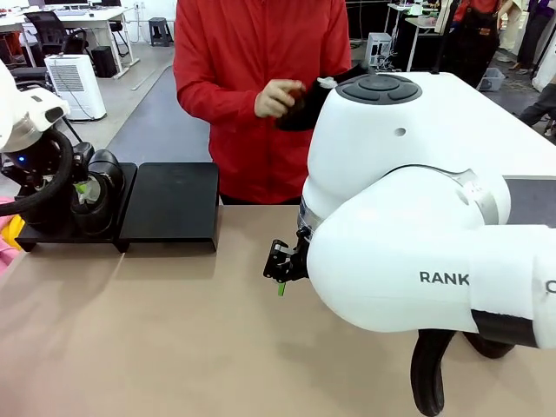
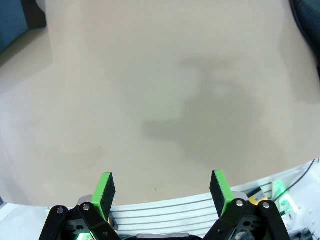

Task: Organize the shoes by placing them on the stand.
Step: Place the Shoe from the middle of the table onto the Shoes Stand, then pick up one Shoe and place it in the middle of the table.

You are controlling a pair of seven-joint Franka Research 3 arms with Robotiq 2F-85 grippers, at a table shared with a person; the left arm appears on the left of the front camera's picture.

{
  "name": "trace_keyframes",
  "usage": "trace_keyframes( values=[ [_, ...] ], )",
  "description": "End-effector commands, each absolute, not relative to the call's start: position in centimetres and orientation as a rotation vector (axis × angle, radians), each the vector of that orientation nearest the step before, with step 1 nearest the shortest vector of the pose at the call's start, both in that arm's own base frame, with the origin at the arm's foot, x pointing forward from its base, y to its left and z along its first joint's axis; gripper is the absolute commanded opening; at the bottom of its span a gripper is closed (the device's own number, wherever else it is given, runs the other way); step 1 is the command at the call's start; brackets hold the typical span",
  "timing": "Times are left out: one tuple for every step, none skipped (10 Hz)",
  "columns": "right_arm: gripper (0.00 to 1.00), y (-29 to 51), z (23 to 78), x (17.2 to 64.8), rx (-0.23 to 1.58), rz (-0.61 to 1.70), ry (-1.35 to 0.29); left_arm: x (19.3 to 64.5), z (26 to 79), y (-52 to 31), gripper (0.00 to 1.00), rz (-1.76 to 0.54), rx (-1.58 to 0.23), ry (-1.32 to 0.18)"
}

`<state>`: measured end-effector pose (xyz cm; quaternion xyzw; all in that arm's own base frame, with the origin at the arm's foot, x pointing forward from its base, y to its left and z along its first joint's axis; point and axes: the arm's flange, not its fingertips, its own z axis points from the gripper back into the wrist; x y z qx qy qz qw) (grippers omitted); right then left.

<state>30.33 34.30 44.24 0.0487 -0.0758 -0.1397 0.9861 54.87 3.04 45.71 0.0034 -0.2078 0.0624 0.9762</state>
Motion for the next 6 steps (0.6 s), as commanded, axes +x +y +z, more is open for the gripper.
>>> trace_keyframes(
  values=[
    [1.0, 34.1, 44.28, 30.13, 0.103, -0.29, -0.153, 55.13, 45.94, 3.15, 0.62, 0.119, 0.02, -0.431],
    [1.0, 34.1, 44.28, 30.13, 0.103, -0.29, -0.153, 55.13, 45.94, 3.15, 0.62, 0.119, 0.02, -0.431],
    [1.0, 34.1, 44.28, 30.13, 0.103, -0.29, -0.153, 55.13, 45.94, 3.15, 0.62, 0.119, 0.02, -0.431],
    [1.0, 34.1, 44.28, 30.13, 0.103, -0.29, -0.153, 55.13, 45.94, 3.15, 0.62, 0.119, 0.02, -0.431],
    [1.0, 34.1, 44.28, 30.13, 0.103, -0.29, -0.153, 55.13, 45.94, 3.15, 0.62, 0.119, 0.02, -0.431],
    [1.0, 34.1, 44.28, 30.13, 0.103, -0.29, -0.153, 55.13, 45.94, 3.15, 0.62, 0.119, 0.02, -0.431]
  ],
)
